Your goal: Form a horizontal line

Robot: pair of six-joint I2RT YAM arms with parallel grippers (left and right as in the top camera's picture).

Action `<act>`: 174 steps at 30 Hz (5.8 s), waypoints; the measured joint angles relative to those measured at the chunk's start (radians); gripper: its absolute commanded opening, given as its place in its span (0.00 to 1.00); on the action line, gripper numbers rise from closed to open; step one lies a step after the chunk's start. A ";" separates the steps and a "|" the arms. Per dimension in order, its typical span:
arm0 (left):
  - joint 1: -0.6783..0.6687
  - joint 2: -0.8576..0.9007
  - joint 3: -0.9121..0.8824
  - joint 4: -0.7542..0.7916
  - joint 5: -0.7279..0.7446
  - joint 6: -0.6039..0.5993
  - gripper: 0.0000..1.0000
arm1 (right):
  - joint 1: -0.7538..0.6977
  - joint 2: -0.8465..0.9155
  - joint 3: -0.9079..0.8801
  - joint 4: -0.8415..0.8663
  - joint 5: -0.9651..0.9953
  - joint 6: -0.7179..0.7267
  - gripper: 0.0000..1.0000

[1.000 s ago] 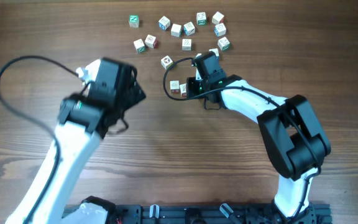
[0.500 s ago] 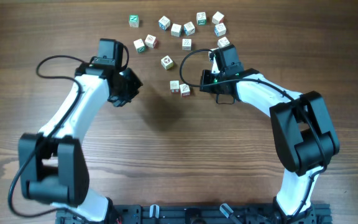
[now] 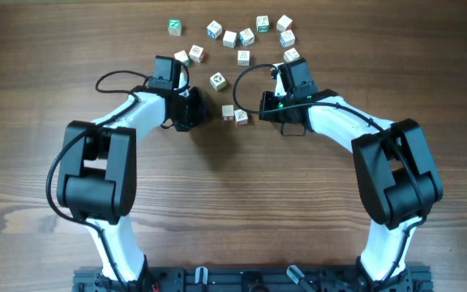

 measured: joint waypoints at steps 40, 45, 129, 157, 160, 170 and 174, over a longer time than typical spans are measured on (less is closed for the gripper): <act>-0.013 0.005 -0.066 0.177 0.055 0.060 0.04 | 0.078 0.002 -0.001 -0.061 -0.027 0.061 0.04; -0.013 0.005 -0.066 0.177 0.055 0.060 0.04 | 0.078 0.004 -0.001 -0.058 -0.010 0.064 0.04; -0.055 0.000 -0.068 0.170 0.018 0.060 0.04 | 0.071 -0.037 -0.021 -0.158 -0.083 0.158 0.04; -0.055 0.000 -0.068 0.169 0.018 0.060 0.04 | 0.102 0.016 -0.020 0.000 -0.083 0.176 0.04; -0.055 0.000 -0.068 0.169 0.018 0.060 0.04 | 0.103 0.016 -0.020 0.004 -0.073 0.176 0.04; -0.055 0.000 -0.068 0.169 0.018 0.060 0.04 | 0.140 0.016 -0.019 0.023 -0.027 0.176 0.04; -0.055 0.000 -0.068 0.169 0.018 0.060 0.04 | 0.167 0.016 -0.018 0.031 0.015 0.176 0.04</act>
